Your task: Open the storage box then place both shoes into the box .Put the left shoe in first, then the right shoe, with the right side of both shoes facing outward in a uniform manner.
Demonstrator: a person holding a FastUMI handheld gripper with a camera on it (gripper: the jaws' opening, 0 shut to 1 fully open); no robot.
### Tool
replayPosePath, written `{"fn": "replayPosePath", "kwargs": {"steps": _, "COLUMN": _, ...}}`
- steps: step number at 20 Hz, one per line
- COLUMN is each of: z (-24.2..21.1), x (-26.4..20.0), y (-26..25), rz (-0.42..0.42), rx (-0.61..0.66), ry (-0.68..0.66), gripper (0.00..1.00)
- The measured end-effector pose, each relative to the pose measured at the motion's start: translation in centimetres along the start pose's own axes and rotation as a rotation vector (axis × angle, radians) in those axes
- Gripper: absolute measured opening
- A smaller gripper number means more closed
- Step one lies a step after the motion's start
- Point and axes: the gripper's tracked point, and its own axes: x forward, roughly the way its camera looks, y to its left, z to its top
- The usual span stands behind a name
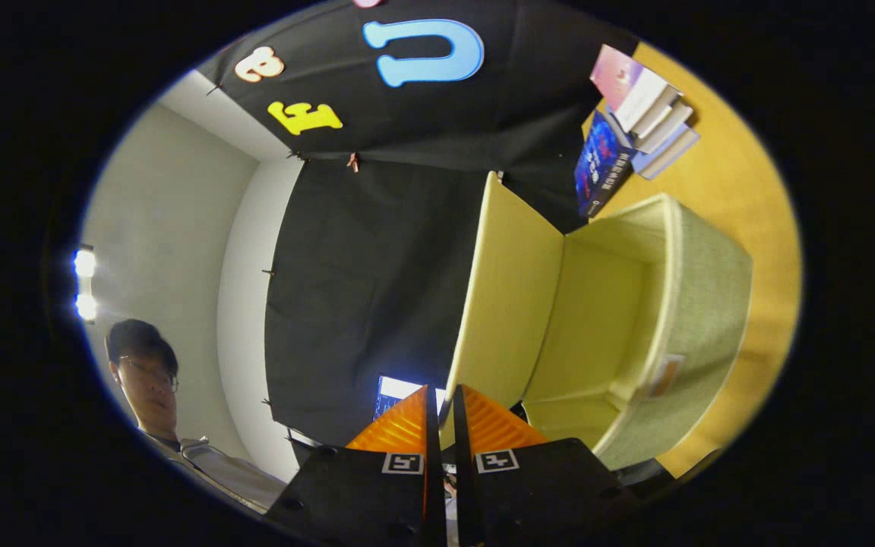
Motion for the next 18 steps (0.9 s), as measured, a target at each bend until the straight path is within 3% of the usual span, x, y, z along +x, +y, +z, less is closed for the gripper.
{"fn": "replayPosePath", "kwargs": {"steps": 5, "z": 0.4, "x": 6.4, "y": 2.7, "rz": -0.024, "rx": -0.094, "ry": 0.004, "gripper": 0.1}}
{"fn": "replayPosePath", "kwargs": {"steps": 17, "z": 0.4, "x": 17.0, "y": 1.1, "rz": -0.11, "rx": -0.069, "ry": -0.062, "gripper": 0.11}}
{"fn": "replayPosePath", "kwargs": {"steps": 18, "z": 0.5, "x": 17.4, "y": 0.7, "rz": -0.124, "rx": -0.065, "ry": -0.068, "gripper": 0.19}}
